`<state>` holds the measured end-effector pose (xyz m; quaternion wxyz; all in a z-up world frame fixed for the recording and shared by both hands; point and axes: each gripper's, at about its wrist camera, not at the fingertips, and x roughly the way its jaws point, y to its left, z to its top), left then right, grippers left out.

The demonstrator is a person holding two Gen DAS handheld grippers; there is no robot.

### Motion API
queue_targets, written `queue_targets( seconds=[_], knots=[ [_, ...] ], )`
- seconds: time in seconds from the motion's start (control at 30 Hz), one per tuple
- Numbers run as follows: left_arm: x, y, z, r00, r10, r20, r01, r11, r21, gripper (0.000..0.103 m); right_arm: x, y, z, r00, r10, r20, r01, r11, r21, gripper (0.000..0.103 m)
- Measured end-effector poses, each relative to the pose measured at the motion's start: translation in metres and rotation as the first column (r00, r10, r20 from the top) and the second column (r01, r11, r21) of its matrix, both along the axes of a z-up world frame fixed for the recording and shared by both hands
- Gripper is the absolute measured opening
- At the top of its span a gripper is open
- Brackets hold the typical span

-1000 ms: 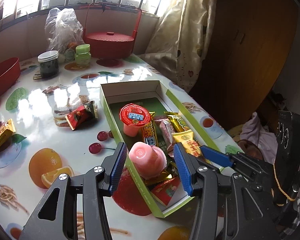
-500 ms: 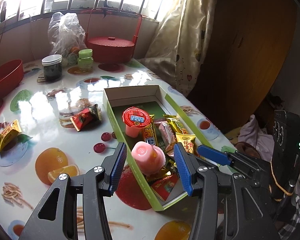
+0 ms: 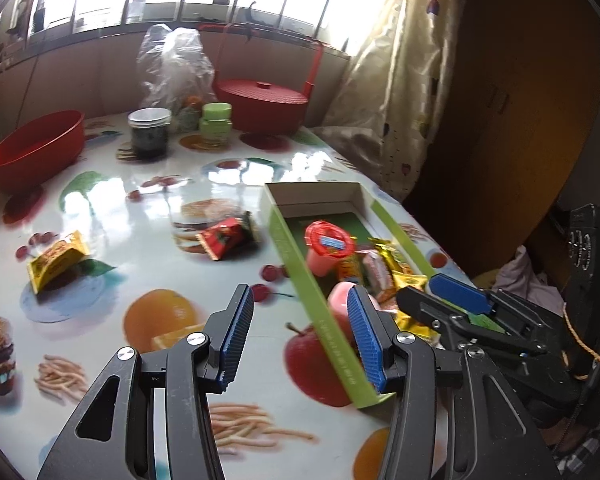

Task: Organize snacks
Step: 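Withdraw both tools from the box toward the remaining snacks, then close left tool on yellow peanut candy packet while right approaches red triangular candy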

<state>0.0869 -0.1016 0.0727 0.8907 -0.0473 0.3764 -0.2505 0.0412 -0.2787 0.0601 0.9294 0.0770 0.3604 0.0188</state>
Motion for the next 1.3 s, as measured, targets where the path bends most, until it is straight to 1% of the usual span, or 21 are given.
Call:
queue_targets(
  seconds=[0.27, 0.47, 0.6, 0.77, 0.93, 1.13, 1.3],
  knots=[
    [0.008, 0.033, 0.002, 0.998, 0.058, 0.006, -0.058, 0.998, -0.003, 0.050, 0.012, 0.025, 0.010, 0.999, 0.037, 0.019, -0.037, 0.999, -0.011, 0.047],
    [0.013, 0.055, 0.000, 0.995, 0.101, 0.007, -0.101, 0.995, 0.000, 0.050, 0.023, 0.045, 0.013, 0.997, 0.071, 0.016, -0.070, 0.997, -0.015, 0.047],
    [0.019, 0.075, -0.002, 0.991, 0.134, 0.015, -0.134, 0.991, 0.021, 0.050, 0.031, 0.061, 0.014, 0.995, 0.097, 0.008, -0.096, 0.995, -0.026, 0.047],
    [0.030, 0.107, -0.012, 0.981, 0.195, 0.006, -0.195, 0.979, 0.058, 0.050, 0.041, 0.080, 0.014, 0.991, 0.132, 0.008, -0.131, 0.991, -0.027, 0.047],
    [0.039, 0.132, -0.022, 0.972, 0.233, -0.009, -0.232, 0.970, 0.068, 0.050, 0.055, 0.094, 0.013, 0.990, 0.139, 0.000, -0.139, 0.990, -0.016, 0.047],
    [0.060, 0.149, -0.029, 0.967, 0.254, -0.004, -0.252, 0.962, 0.102, 0.050, 0.078, 0.111, 0.006, 0.989, 0.143, -0.030, -0.143, 0.990, -0.008, 0.047],
    [0.079, 0.157, -0.034, 0.969, 0.245, -0.017, -0.241, 0.964, 0.114, 0.050, 0.099, 0.115, 0.000, 0.991, 0.115, -0.068, -0.115, 0.993, 0.005, 0.047]
  ],
)
